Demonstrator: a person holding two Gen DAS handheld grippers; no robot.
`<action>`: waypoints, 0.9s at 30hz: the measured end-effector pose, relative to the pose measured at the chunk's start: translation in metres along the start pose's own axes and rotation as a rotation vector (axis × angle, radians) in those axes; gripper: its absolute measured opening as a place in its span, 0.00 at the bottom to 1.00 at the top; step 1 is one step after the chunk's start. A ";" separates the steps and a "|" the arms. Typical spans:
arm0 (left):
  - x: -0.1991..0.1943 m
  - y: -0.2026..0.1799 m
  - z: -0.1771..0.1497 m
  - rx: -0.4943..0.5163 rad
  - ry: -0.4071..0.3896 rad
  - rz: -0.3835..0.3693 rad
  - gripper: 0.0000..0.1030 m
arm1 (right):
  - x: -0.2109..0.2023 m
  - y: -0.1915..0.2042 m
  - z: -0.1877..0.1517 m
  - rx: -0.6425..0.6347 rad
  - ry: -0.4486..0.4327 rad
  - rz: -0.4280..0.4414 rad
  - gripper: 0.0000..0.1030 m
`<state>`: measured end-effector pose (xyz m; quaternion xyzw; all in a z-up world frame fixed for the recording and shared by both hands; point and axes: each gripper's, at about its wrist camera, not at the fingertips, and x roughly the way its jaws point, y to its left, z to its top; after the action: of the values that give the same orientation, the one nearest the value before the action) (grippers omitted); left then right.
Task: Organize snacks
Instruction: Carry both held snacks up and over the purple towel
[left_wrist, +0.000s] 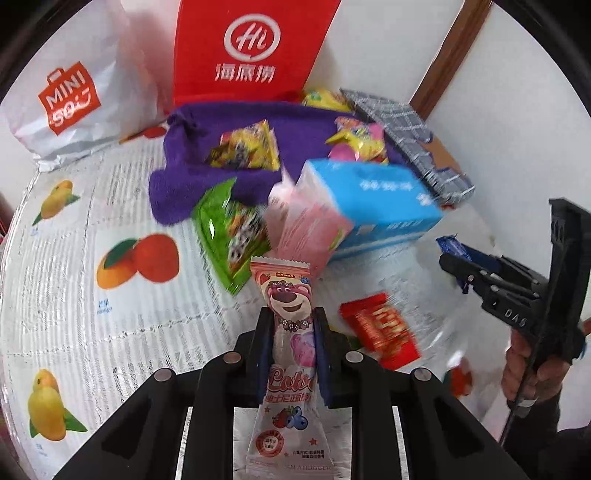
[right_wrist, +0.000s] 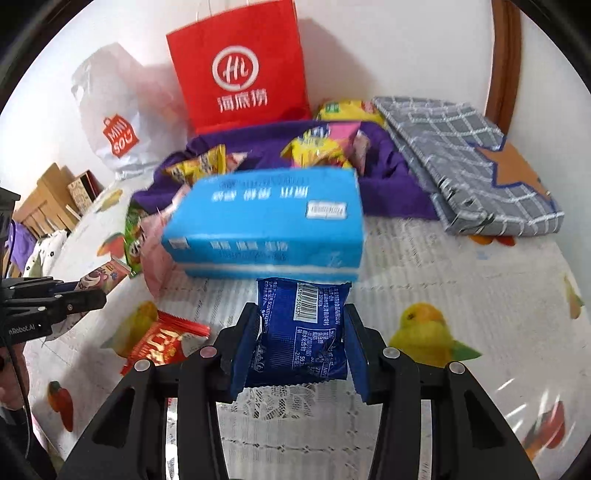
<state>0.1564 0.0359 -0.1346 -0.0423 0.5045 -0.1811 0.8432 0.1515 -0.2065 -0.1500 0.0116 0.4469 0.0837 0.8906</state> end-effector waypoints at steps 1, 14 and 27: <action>-0.005 -0.002 0.004 -0.001 -0.006 -0.002 0.19 | -0.005 0.000 0.002 -0.004 -0.008 -0.006 0.44; -0.047 -0.041 0.070 0.066 -0.088 -0.030 0.19 | -0.047 0.009 0.051 -0.002 -0.100 -0.050 0.44; -0.045 -0.033 0.134 0.091 -0.122 0.006 0.19 | -0.023 0.008 0.111 0.053 -0.133 -0.070 0.44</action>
<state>0.2450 0.0055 -0.0234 -0.0131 0.4437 -0.1983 0.8739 0.2256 -0.1961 -0.0641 0.0254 0.3888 0.0398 0.9201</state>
